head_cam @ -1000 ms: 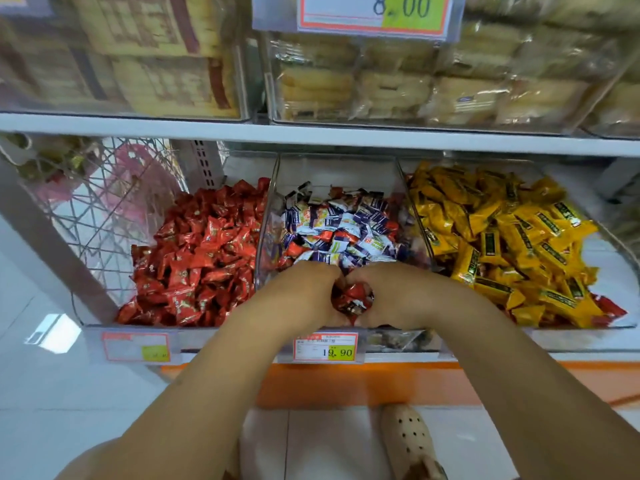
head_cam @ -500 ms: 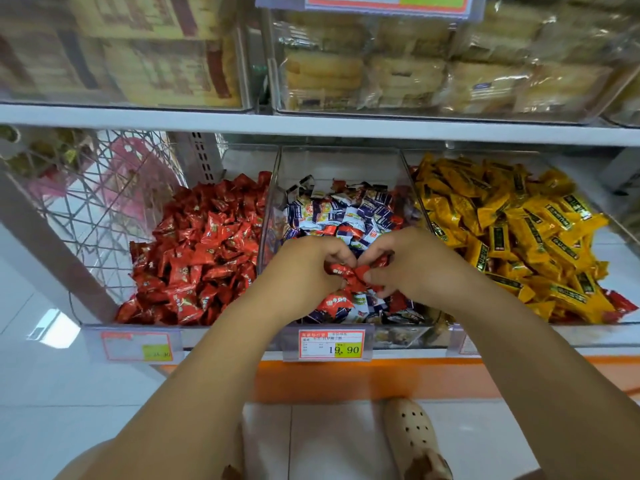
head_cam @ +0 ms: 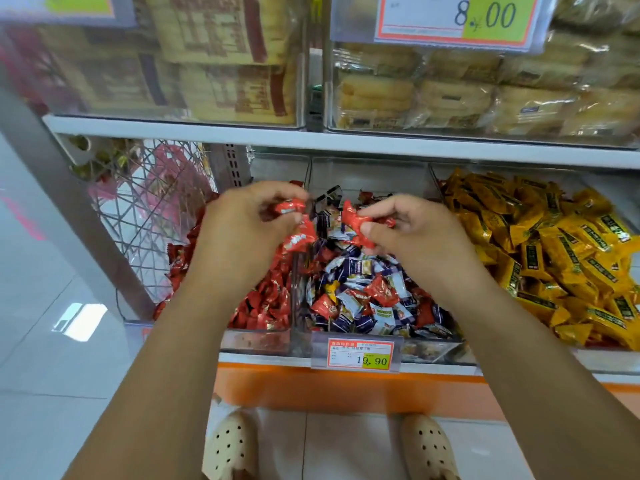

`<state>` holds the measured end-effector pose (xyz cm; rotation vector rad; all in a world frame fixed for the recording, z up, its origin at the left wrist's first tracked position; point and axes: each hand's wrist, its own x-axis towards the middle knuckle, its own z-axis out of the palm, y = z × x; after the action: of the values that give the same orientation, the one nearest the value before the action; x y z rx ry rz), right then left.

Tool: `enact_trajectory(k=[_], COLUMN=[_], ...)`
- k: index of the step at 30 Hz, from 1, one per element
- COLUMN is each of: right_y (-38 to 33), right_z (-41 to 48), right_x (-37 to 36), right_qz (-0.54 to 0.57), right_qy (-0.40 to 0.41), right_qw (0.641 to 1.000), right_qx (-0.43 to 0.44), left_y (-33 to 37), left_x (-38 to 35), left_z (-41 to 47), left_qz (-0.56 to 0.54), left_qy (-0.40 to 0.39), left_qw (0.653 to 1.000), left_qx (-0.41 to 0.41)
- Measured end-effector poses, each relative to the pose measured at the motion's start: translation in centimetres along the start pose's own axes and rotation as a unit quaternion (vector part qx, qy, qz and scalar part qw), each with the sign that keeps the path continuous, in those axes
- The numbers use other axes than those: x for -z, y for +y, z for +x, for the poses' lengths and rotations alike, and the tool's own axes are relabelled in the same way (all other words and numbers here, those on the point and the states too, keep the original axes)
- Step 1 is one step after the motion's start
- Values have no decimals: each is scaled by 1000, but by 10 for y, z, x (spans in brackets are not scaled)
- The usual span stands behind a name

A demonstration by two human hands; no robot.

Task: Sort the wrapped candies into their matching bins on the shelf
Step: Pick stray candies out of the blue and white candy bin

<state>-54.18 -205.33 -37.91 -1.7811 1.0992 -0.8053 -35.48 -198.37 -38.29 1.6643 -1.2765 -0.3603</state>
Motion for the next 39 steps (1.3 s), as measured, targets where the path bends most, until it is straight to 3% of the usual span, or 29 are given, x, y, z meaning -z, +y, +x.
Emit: enact_trajectory(k=[3, 6, 12, 16, 19, 23, 26, 29, 33, 35, 39], right_y=[-12, -15, -25, -21, -9, 14, 33, 31, 21, 22, 34], right_z=[11, 25, 35, 34, 22, 5, 3, 6, 9, 15, 32], right_x=[-33, -68, -75, -29, 1, 4, -2, 1, -6, -21, -54], right_qz=[26, -1, -41, -116, -275, -411, -404, -393, -236, -221, -300], right_qy=[-16, -15, -77, -96, -159, -214, -205, -133, -81, -92, -140], right_qw=[999, 998, 990, 989, 946, 881, 888, 910, 968, 969, 935], right_qx=[25, 63, 113, 17, -70, -94, -75, -11, 34, 67, 123], left_y=[-17, -35, -52, -41, -28, -21, -22, -22, -24, -26, -32], left_x=[24, 37, 48, 44, 22, -8, -16, -15, -2, 3, 6], left_z=[4, 7, 10, 3, -6, -17, -19, -20, -19, -18, -15], left_qz=[49, 88, 142, 111, 114, 171, 176, 155, 142, 156, 139], left_qy=[93, 116, 27, -18, -65, -81, -89, -99, -118, -144, -165], left_qw=[994, 988, 988, 993, 991, 978, 976, 980, 981, 976, 975], left_qx=[23, 46, 52, 19, -22, -91, -90, -72, -54, -50, -53])
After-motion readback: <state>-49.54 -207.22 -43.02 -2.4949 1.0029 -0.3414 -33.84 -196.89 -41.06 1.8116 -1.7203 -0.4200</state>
